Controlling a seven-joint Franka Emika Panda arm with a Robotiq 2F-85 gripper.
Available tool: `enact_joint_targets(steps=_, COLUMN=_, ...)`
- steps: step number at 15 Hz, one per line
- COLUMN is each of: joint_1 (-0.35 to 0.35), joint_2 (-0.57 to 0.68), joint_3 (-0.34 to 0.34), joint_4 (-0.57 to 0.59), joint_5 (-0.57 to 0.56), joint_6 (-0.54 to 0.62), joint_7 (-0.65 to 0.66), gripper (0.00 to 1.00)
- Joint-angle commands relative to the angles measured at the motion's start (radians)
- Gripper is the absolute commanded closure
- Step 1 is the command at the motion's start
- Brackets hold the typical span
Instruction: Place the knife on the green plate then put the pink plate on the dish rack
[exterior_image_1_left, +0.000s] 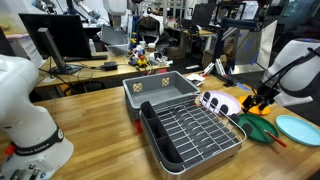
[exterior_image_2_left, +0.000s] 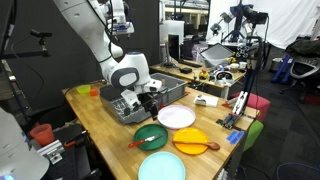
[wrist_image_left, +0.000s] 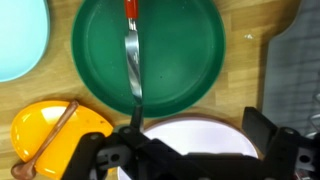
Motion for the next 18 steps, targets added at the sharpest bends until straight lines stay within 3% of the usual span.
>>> enact_joint_targets(steps=1, joint_1=-0.043, joint_2=-0.008, joint_3=0.055, joint_4=0.028, joint_5=0.048, joint_6=0.029, joint_7=-0.024, gripper=0.0)
enact_joint_targets(steps=7, joint_1=-0.012, joint_2=0.048, joint_3=0.006, joint_4=0.188, joint_5=0.022, joint_6=-0.008, joint_7=-0.013, gripper=0.0)
enact_joint_targets(steps=13, joint_1=-0.04, joint_2=0.147, joint_3=0.008, joint_4=0.404, joint_5=-0.017, joint_6=-0.2, joint_7=-0.096, gripper=0.0)
enact_joint_targets(steps=18, joint_1=-0.024, joint_2=0.259, joint_3=-0.041, joint_4=0.588, joint_5=-0.077, joint_6=-0.372, joint_7=-0.119, gripper=0.0)
